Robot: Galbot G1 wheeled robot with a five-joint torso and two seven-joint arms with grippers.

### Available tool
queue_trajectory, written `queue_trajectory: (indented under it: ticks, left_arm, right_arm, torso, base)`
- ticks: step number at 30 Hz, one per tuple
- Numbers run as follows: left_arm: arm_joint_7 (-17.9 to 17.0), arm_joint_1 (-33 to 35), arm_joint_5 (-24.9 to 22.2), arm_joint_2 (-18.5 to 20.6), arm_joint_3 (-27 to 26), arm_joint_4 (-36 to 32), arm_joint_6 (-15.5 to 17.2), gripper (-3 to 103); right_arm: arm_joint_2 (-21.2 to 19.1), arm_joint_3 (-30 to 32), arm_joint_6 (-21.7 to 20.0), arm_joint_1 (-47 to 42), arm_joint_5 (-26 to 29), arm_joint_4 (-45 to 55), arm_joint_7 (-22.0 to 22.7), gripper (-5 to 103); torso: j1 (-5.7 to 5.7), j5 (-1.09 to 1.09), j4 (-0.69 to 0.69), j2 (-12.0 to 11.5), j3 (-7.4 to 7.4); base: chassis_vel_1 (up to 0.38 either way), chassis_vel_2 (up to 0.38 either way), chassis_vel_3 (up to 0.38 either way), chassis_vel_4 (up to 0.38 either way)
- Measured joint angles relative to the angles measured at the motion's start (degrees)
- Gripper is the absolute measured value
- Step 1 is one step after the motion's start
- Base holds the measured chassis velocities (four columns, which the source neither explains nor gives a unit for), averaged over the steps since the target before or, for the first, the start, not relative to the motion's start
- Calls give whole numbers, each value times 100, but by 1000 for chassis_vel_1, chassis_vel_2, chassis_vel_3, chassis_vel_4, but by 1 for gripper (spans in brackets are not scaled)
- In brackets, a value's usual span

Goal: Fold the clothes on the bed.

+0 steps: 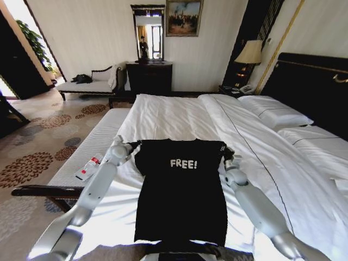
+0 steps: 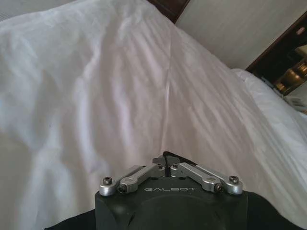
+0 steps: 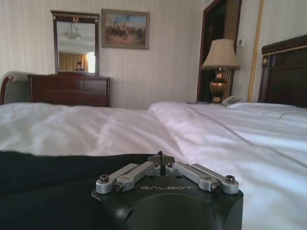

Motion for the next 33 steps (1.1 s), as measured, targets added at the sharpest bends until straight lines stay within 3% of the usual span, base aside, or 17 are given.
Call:
queue_trajectory:
  ticks: [5,16,19,21,23,24,26,27,28,30,32,33]
  left_arm:
    - [16,93,284,-128,248,300,-83,0]
    - [-67,252,342,-267,215,402,-261,-2]
    - [-191,416,109,-148,2,31,-232,14]
    - [-208,465,73,-109,-61,-66,-233,14]
    - [-261,657,-26,11,-308,-417,-238,25]
    - [-291,795,-71,92,-483,-629,-238,30]
    - [-324,944,-123,161,-661,-838,-229,36]
    - [-332,1013,-150,187,-744,-938,-224,36]
    - [-424,1376,-317,341,-1166,-1397,-135,42]
    - [-452,1545,-388,419,-1337,-1578,-108,47]
    - [-557,2067,-555,590,-1726,-2099,35,58]
    - [-557,2067,-555,590,-1726,-2099,35,58]
  right_arm:
    - [345,-295,133,261,-175,-467,-20,0]
    - [418,-346,200,288,-367,-663,140,-3]
    - [352,-102,502,96,-344,-184,33,13]
    - [323,-6,583,21,-325,-36,-15,19]
    - [229,388,732,-260,-248,400,-96,19]
    - [178,642,762,-461,-153,634,-106,29]
    - [144,848,763,-627,-35,809,-103,35]
    - [131,935,759,-698,15,886,-99,35]
    - [61,1368,593,-1060,367,1253,-71,46]
    - [25,1562,461,-1265,574,1443,-40,46]
    - [-21,1965,138,-1784,1165,1938,18,57]
    - [-21,1965,138,-1784,1165,1938,18,57]
  torso:
    - [-1,0,3,0,0]
    - [-1,-1,1,0,-1]
    - [-1,-1,2,0,-2]
    - [-1,-1,2,0,-2]
    - [-3,-1,4,1,-2]
    - [-3,-2,1,1,-3]
    - [-3,-2,-1,1,-3]
    - [-3,-2,0,0,-3]
    - [-3,-1,0,1,-3]
    - [-3,-1,1,1,-4]
    - [-3,2,2,0,-3]
    - [-3,2,2,0,-3]
  base:
    - [0,0,0,0]
    - [0,0,0,0]
    - [0,0,0,0]
    - [0,0,0,0]
    - [0,0,0,0]
    - [0,0,0,0]
    - [0,0,0,0]
    - [0,0,0,0]
    - [0,0,0,0]
    - [0,0,0,0]
    - [0,0,0,0]
    - [0,0,0,0]
